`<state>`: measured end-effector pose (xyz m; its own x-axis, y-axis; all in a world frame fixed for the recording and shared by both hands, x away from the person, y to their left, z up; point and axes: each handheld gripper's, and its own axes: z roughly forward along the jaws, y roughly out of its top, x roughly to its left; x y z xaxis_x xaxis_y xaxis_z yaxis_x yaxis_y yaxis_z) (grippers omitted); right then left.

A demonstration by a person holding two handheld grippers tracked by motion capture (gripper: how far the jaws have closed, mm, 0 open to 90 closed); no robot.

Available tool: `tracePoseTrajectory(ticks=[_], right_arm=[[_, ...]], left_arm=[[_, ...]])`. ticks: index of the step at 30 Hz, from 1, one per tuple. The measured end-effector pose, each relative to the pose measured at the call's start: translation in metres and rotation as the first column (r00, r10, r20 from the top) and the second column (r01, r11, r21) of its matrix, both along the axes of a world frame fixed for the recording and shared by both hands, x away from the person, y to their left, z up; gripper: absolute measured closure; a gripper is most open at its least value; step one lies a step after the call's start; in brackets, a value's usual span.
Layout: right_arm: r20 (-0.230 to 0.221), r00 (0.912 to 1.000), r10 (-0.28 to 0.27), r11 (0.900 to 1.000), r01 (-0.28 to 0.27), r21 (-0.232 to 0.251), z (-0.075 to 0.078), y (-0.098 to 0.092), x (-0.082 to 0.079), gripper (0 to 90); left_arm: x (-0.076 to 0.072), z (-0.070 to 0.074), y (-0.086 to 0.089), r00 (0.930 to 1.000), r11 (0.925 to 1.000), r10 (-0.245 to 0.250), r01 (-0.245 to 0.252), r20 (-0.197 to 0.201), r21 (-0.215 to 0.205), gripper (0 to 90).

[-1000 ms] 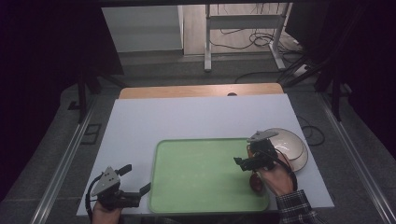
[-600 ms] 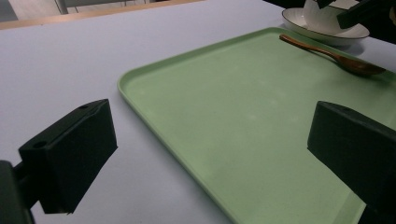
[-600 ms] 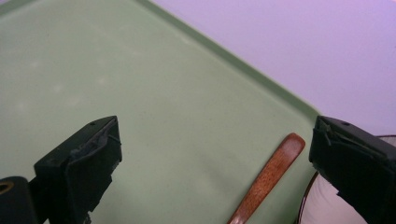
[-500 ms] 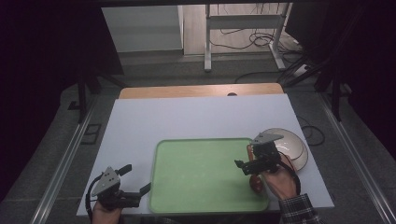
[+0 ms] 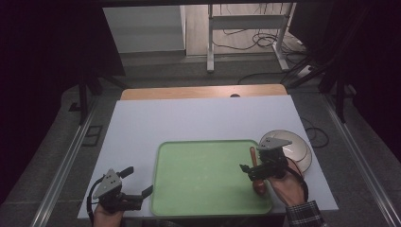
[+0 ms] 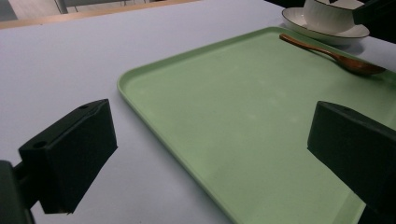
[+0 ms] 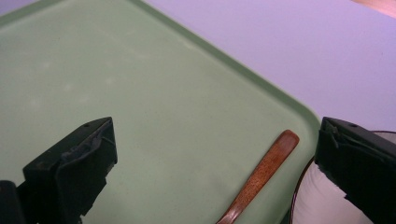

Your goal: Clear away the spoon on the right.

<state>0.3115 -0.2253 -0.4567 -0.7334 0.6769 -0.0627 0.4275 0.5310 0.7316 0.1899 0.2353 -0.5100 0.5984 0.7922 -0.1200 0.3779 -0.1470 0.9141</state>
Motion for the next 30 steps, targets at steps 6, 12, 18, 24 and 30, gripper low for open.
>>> tracePoseTrajectory(ticks=[6, 12, 18, 24, 30], right_arm=[[0.017, 0.9997, -0.018, 1.0, 0.018, -0.009, 0.001, -0.004, -0.005, 0.0], [0.024, 0.9994, -0.026, 1.0, 0.026, -0.003, 0.004, -0.008, -0.01, 0.0], [0.047, 0.9971, -0.06, 0.998, 0.06, -0.009, 0.005, -0.011, -0.017, 0.0], [0.048, 0.9969, -0.063, 0.998, 0.062, 0.003, 0.007, -0.016, -0.022, 0.0], [0.053, 0.996, -0.072, 0.997, 0.071, 0.008, 0.008, -0.022, -0.029, 0.0]], left_arm=[[0.0, 0.0, 0.0, 1.0, 1.0, 0.0, 0.0, 0.0, 0.0, 1.0], [0.0, 0.0, 0.0, 1.0, 1.0, 0.0, 0.0, 0.0, 0.0, 1.0], [0.0, 0.0, 0.0, 1.0, 1.0, 0.0, 0.0, -0.001, 0.001, 1.0], [0.0, 0.0, 0.0, 1.0, 1.0, 0.0, 0.0, -0.001, 0.001, 1.0], [0.0, 0.0, 0.0, 1.0, 1.0, 0.001, -0.001, -0.002, 0.0, 1.0]])
